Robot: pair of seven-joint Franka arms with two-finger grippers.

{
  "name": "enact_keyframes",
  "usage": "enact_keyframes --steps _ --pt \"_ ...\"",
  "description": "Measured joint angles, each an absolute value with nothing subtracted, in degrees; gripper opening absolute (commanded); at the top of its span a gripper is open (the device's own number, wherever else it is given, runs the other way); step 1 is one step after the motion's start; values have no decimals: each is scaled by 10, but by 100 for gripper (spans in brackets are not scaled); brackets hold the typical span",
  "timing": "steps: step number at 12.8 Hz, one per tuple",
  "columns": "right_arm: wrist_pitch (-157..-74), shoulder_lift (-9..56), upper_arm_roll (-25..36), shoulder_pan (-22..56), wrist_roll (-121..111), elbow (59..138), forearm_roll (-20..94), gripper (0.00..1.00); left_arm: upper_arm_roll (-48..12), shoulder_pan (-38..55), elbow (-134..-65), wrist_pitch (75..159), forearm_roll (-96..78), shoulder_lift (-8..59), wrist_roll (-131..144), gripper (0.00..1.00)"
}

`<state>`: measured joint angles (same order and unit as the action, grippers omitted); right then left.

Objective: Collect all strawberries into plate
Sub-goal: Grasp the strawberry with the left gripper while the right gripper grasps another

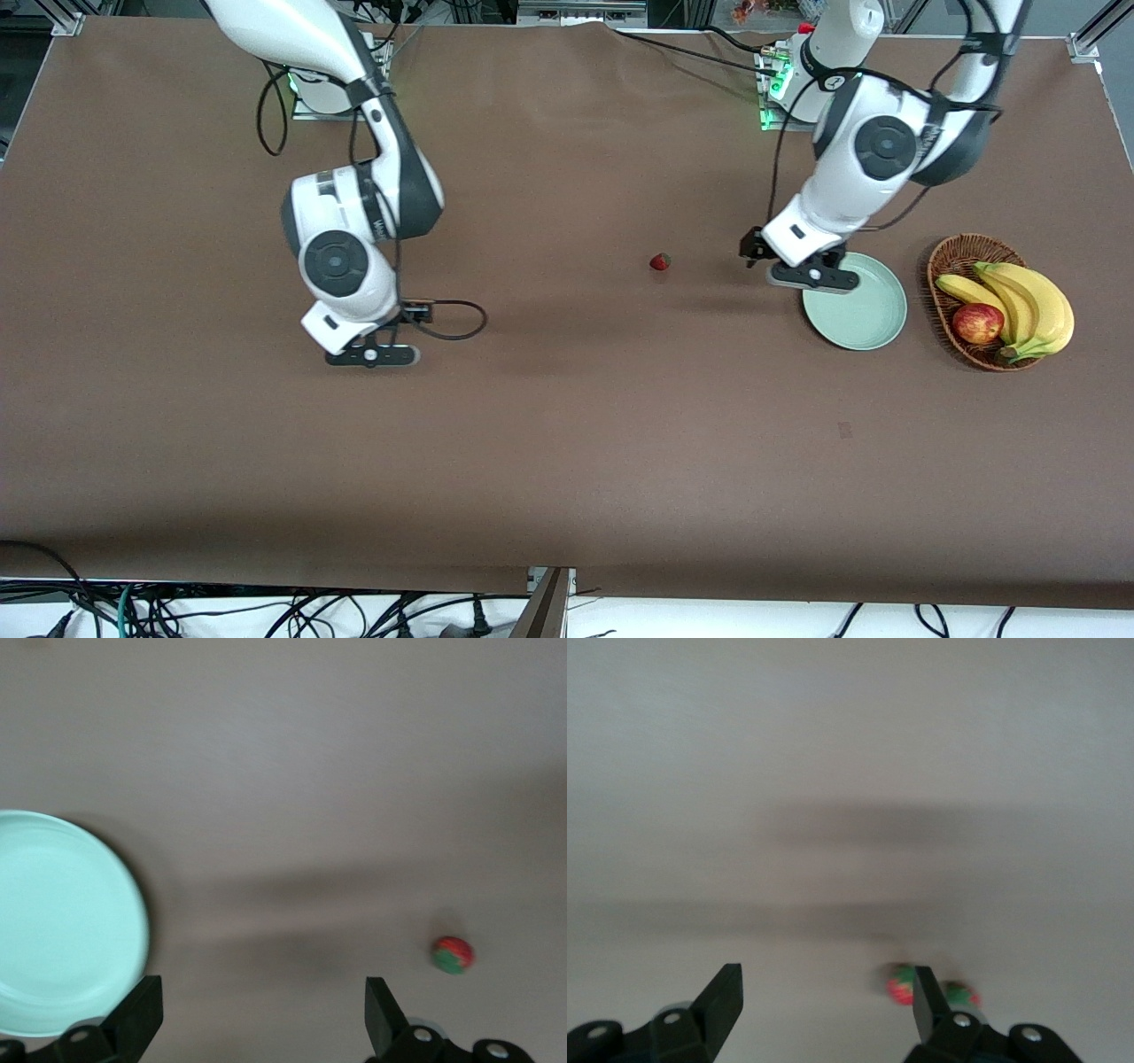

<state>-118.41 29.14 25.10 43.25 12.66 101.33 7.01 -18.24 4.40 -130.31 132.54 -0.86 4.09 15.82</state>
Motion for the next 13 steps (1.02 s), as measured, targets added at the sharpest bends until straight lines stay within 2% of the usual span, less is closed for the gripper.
enact_keyframes --steps 3,5,9,13 --pt "-1319 268 259 434 107 1156 82 85 -235 53 -1308 1394 6 85 224 100" --pt "-1373 260 257 437 107 1220 82 83 -241 77 -1309 1442 67 127 307 100" --pt "-1383 252 256 439 105 1249 82 70 -242 106 -1309 1505 210 208 462 100" --pt "-1391 251 256 439 87 1256 102 56 -243 118 -1309 1508 224 233 488 100"
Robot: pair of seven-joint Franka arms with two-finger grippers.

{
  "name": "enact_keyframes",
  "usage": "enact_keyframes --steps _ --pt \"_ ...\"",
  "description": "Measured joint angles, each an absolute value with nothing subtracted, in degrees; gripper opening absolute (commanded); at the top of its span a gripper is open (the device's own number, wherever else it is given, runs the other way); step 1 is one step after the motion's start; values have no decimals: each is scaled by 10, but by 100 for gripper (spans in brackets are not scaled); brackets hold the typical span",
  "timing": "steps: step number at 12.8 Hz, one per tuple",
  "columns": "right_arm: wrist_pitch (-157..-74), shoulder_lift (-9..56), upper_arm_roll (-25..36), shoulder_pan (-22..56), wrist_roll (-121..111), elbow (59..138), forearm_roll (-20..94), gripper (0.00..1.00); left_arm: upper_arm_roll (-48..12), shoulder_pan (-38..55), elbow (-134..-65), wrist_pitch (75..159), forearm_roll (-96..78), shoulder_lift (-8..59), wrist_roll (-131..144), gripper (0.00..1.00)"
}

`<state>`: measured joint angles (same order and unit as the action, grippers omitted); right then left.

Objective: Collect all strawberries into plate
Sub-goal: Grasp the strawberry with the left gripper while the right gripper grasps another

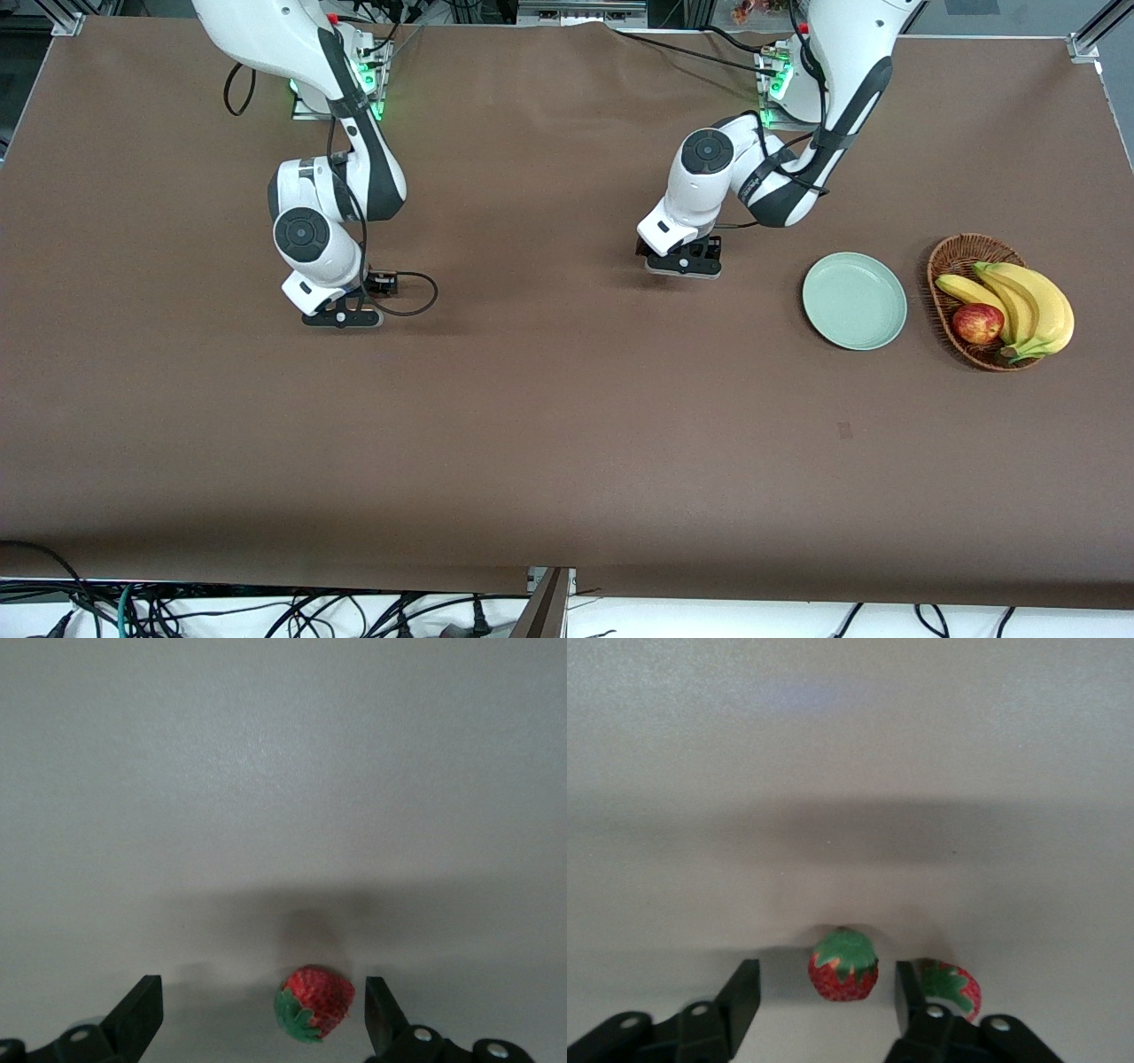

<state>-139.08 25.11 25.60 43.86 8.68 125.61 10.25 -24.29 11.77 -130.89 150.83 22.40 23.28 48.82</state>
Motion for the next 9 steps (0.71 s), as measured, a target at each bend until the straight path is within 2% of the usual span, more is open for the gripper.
enact_keyframes --steps 1,3,5,7,9 --pt "-1401 251 256 439 79 1261 103 53 -244 119 -1309 1508 224 235 492 98" --pt "-1415 251 256 439 71 1271 103 41 -246 123 -1309 1508 224 240 499 55" --pt "-1417 251 256 439 68 1273 104 27 -247 126 -1309 1508 224 242 514 32" --pt "-1418 251 256 439 67 1273 104 15 -247 126 -1308 1509 224 243 526 17" --pt "-1419 248 255 439 66 1273 112 15 -250 127 -1305 1509 224 242 533 13"
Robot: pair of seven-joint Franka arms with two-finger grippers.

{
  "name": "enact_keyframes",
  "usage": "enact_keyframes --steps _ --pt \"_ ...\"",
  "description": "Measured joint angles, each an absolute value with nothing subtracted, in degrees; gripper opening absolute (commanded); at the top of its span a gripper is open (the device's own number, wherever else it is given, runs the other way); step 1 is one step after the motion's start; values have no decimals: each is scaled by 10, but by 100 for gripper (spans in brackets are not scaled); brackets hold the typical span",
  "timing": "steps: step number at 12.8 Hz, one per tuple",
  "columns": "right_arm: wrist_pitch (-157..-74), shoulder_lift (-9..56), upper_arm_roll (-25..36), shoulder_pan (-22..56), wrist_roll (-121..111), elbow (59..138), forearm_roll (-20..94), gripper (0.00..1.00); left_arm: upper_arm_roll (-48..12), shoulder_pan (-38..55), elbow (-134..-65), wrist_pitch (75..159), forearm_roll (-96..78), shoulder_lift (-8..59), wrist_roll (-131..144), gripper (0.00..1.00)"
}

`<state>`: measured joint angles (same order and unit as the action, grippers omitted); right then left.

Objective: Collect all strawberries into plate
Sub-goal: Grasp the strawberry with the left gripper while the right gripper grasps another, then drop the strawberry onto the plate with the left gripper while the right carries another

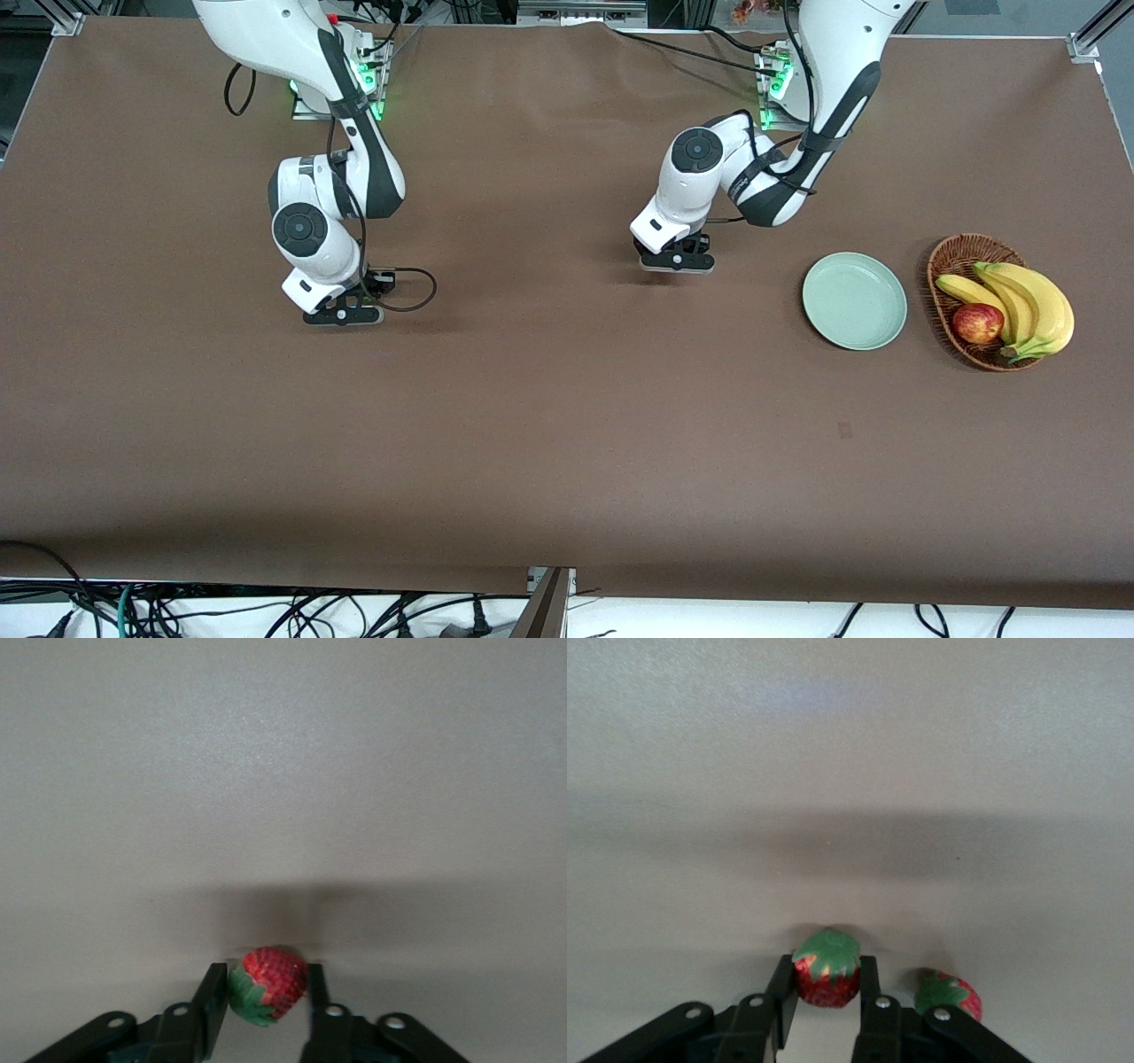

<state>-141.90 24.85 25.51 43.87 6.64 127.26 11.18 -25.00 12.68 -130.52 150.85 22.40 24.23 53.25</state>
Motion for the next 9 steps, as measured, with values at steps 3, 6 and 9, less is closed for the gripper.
enact_keyframes --steps 3,6,9 --pt "-1419 244 248 440 66 1265 130 15 -250 126 -1304 1508 224 242 536 11" --pt "-1368 239 233 447 71 1225 171 16 -248 106 -1295 1495 224 236 534 10" --pt "-1288 234 232 453 98 1153 213 16 -302 -16 -1291 1452 224 219 470 10"
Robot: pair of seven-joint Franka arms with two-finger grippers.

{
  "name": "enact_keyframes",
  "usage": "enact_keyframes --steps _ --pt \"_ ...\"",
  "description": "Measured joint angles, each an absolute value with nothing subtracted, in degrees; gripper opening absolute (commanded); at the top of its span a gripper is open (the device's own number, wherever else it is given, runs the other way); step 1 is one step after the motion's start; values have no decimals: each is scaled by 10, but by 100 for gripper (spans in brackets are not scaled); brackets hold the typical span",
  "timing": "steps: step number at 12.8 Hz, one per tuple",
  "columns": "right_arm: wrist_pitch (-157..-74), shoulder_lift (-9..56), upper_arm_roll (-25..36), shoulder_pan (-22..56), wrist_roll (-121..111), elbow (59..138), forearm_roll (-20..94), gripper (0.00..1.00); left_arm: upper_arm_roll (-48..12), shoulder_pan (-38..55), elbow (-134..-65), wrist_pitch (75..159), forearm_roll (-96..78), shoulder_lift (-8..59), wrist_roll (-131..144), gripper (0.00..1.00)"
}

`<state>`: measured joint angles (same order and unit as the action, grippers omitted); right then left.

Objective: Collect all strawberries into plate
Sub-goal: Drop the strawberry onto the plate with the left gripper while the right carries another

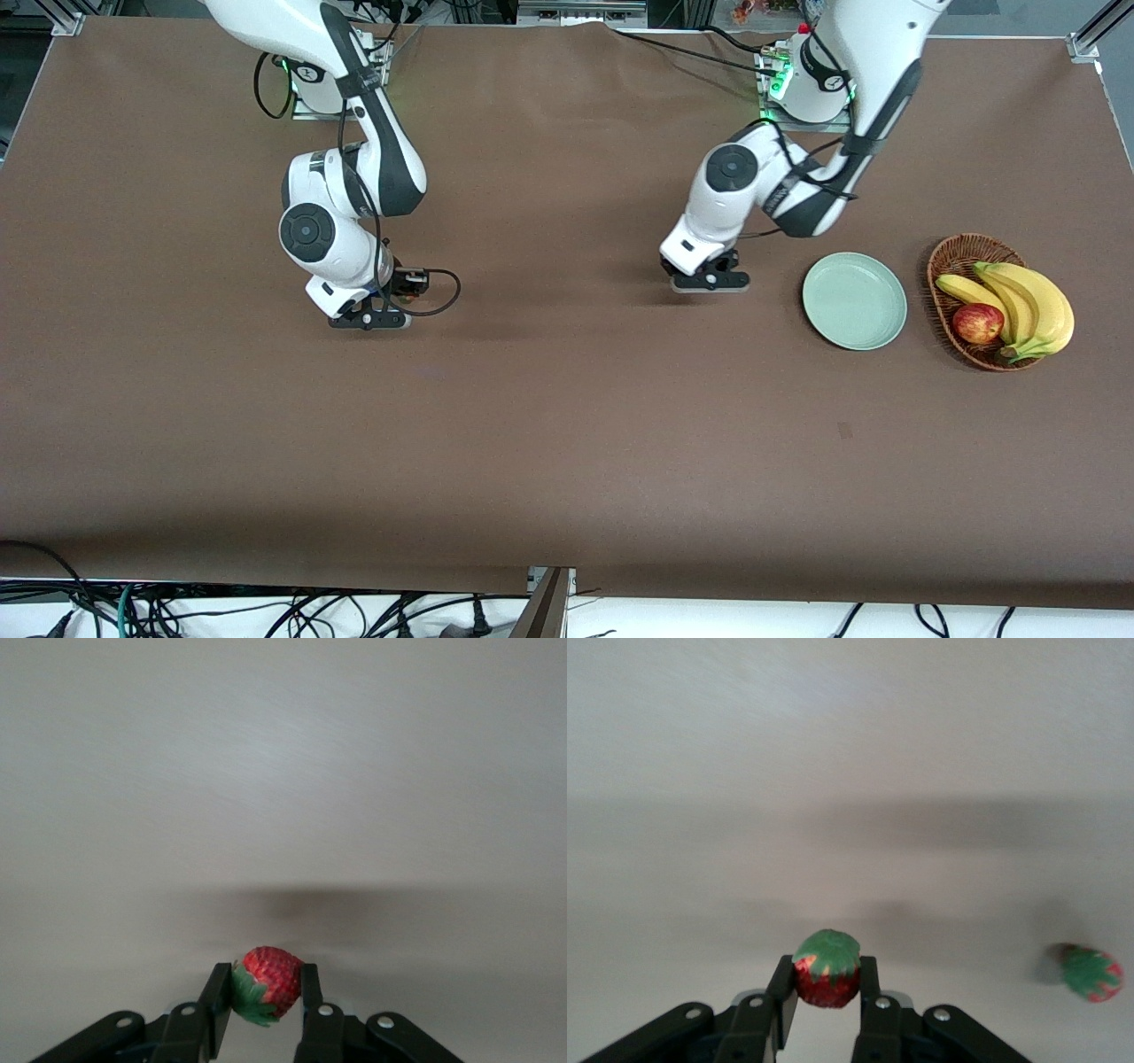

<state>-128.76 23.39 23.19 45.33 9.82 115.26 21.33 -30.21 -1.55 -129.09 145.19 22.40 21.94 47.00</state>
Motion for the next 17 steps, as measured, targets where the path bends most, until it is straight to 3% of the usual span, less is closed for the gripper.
enact_keyframes --steps 3,6,11,12,13,14,15,16,17 --pt "-1269 242 227 483 169 1098 266 16 -408 -234 -1290 1391 224 216 332 10" --pt "-1280 296 205 531 307 1021 302 17 -458 -404 -1290 1362 224 216 191 10" --pt "-1414 444 144 570 543 874 314 21 -459 -501 -1292 1357 224 233 85 15" --pt "-1457 468 126 571 577 851 314 21 -458 -503 -1292 1357 224 240 85 23" --pt "-1503 491 106 572 608 834 314 21 -457 -504 -1292 1357 225 245 84 56" --pt "-1553 511 87 577 635 823 314 22 -457 -505 -1292 1357 225 248 84 100" --pt "-1602 527 77 589 660 817 314 29 -457 -505 -1292 1357 226 248 82 100" --pt "-1638 541 74 606 682 814 314 50 -457 -505 -1292 1357 227 248 77 100" --pt "-1659 550 74 624 701 812 314 61 -457 -505 -1291 1357 229 248 74 100"
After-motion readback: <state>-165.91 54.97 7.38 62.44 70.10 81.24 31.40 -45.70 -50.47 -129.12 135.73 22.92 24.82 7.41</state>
